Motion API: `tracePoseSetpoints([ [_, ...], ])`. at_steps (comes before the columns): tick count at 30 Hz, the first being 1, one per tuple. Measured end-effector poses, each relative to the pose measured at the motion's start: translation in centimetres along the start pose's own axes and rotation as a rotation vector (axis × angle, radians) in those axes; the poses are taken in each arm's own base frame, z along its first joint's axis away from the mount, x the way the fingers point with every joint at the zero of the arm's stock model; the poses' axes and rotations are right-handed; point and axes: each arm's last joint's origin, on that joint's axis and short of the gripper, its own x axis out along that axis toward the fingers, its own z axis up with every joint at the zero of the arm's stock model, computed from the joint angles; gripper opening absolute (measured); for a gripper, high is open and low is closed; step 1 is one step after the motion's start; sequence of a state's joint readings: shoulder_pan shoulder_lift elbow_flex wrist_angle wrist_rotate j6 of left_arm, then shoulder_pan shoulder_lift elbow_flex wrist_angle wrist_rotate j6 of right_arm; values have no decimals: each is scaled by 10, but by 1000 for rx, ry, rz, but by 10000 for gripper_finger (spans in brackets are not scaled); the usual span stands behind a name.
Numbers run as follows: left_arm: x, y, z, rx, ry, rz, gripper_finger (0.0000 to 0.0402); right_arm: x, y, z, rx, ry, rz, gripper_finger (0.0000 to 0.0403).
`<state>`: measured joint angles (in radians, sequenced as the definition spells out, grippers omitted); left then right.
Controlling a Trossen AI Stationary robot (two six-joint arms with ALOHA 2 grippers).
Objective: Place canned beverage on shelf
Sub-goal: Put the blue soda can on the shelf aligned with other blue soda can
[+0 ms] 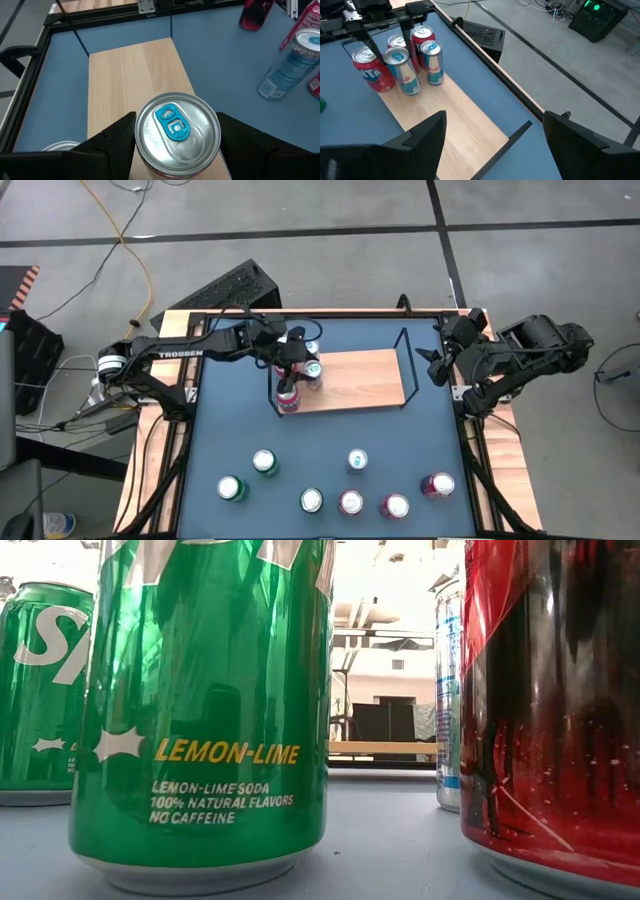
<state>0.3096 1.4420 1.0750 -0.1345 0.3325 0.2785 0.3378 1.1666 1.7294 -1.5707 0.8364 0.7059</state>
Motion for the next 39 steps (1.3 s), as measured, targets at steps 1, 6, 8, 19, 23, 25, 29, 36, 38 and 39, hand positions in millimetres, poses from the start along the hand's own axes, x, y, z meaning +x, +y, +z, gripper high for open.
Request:
tracePoseSetpoints([
  [1, 0, 1, 0, -4, -1, 3, 229, 0, 0, 0, 0, 0, 0, 317],
  [6, 3, 4, -1, -15, -9, 7, 229, 0, 0, 0, 0, 0, 0, 317],
  [8, 4, 4, -2, -23, -6, 3, 229, 0, 0, 0, 0, 0, 0, 317],
  [19, 8, 6, -5, -23, -1, -11, 229, 0, 0, 0, 0, 0, 0, 317],
  [23, 8, 6, -5, -19, -2, -9, 229, 0, 0, 0, 0, 0, 0, 317],
  [25, 8, 6, -5, -18, -1, -8, 229, 0, 0, 0, -2, 0, 0, 317],
  [29, 8, 7, -5, -21, 5, 2, 229, 0, 0, 0, -5, 0, 0, 317],
  [36, 8, 7, -6, -23, 16, 10, 229, 0, 0, 0, -7, 0, 0, 317],
  [38, 8, 7, -6, -23, 17, 10, 229, 0, 0, 0, -7, 0, 0, 317],
  [39, 8, 7, -6, -23, 17, 10, 229, 0, 0, 0, -7, 0, 0, 317],
])
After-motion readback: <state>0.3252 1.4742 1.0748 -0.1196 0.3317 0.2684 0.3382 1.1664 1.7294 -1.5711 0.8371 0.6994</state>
